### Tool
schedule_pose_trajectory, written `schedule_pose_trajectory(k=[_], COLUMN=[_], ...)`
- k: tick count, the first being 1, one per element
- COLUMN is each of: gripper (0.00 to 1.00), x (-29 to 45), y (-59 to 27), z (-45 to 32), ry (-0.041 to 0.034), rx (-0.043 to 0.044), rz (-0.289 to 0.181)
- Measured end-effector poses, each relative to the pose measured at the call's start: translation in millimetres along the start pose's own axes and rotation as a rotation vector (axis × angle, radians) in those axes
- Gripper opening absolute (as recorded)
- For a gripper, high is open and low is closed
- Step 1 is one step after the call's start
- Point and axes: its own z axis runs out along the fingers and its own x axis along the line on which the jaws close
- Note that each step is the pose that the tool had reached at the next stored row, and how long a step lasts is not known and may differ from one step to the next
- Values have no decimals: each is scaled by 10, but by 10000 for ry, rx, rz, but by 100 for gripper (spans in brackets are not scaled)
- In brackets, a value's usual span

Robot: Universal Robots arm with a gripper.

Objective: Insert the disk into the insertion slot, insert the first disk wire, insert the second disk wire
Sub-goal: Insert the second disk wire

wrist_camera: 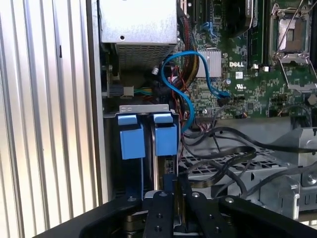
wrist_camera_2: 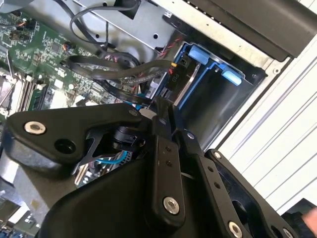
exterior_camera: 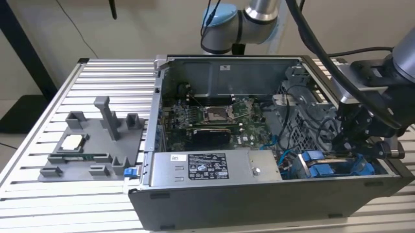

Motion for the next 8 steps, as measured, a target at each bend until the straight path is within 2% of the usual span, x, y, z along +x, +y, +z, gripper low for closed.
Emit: schedule_pose_trajectory(k=[8], gripper=[16], x=[2], y=[2], z=[55], ry=[0], rx=[25], rz=[-4])
